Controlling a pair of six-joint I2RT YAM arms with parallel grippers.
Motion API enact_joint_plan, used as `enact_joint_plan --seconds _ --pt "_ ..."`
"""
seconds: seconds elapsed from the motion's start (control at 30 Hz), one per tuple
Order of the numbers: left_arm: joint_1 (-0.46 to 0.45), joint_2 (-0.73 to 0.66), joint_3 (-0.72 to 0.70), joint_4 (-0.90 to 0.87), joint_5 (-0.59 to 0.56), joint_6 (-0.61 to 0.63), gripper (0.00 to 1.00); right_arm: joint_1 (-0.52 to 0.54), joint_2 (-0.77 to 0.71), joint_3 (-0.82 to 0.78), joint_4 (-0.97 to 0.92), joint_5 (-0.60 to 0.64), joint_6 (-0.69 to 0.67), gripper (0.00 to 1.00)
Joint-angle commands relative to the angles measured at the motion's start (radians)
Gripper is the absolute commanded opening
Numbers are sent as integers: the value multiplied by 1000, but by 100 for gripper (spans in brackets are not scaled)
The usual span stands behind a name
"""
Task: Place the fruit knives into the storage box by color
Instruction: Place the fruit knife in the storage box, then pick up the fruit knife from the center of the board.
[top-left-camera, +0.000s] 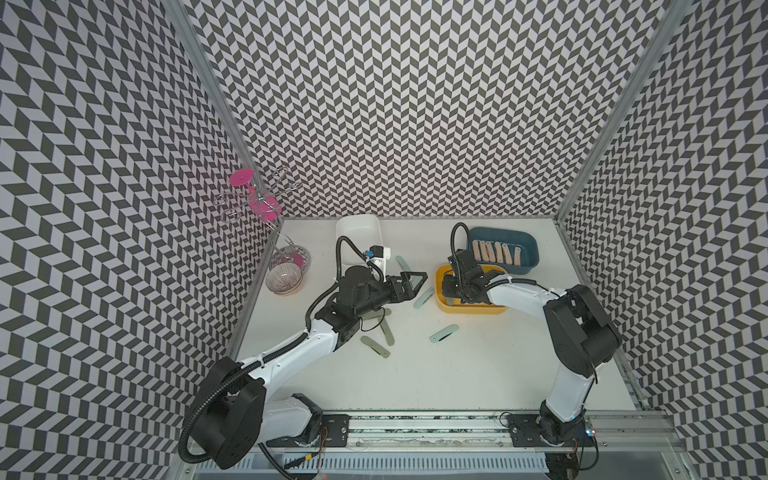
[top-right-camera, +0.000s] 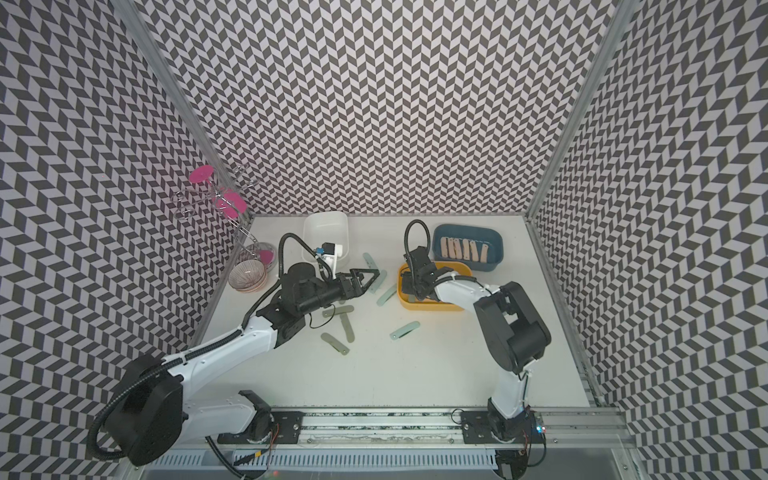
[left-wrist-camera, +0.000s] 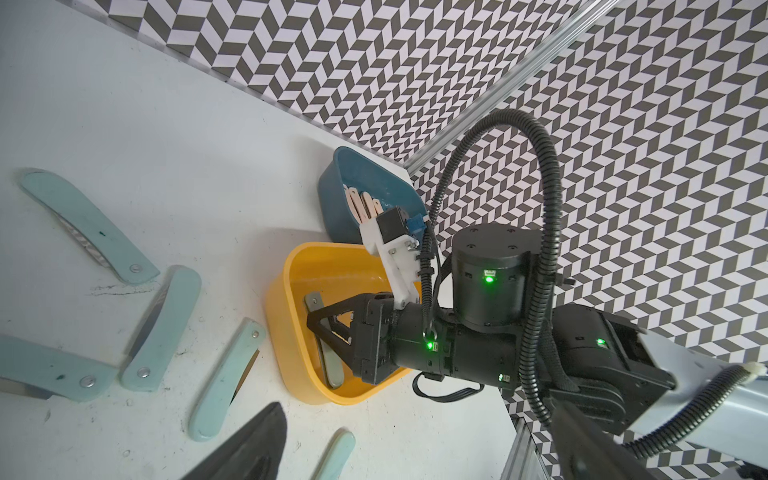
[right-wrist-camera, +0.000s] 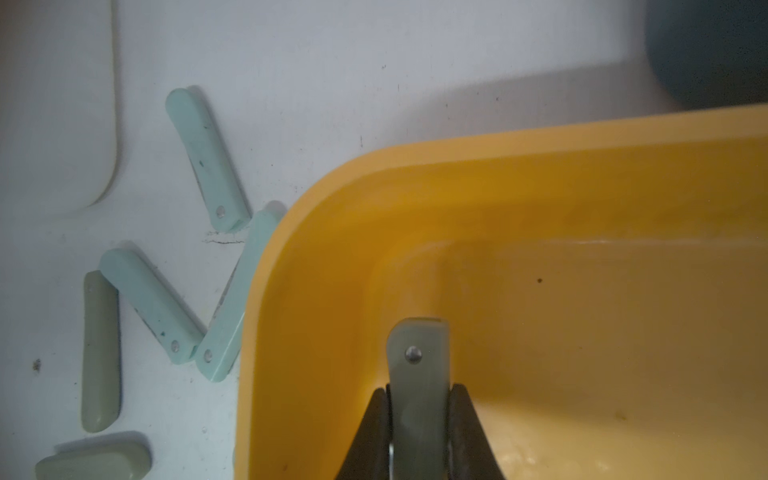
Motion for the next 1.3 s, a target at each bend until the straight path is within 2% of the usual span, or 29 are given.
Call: enact_joint_plan --seconds 0.0,0.2,0.5,0.9,1.07,1.27 --pt "6 6 30 36 13 -8 100 -6 35 36 64 -9 -5 14" --pt "6 8 24 38 14 -15 100 -10 67 39 87 -18 11 16" --pt "6 -9 3 33 12 -20 100 -22 78 35 87 -29 18 34" --pt "9 -83 -7 -62 -49 30 100 -71 -117 46 38 -51 -20 45" --pt "23 -122 -17 -133 -89 64 100 -69 -196 49 21 -104 -52 49" --pt "72 -221 -67 -230 -137 85 100 -38 -286 13 32 -154 -76 61"
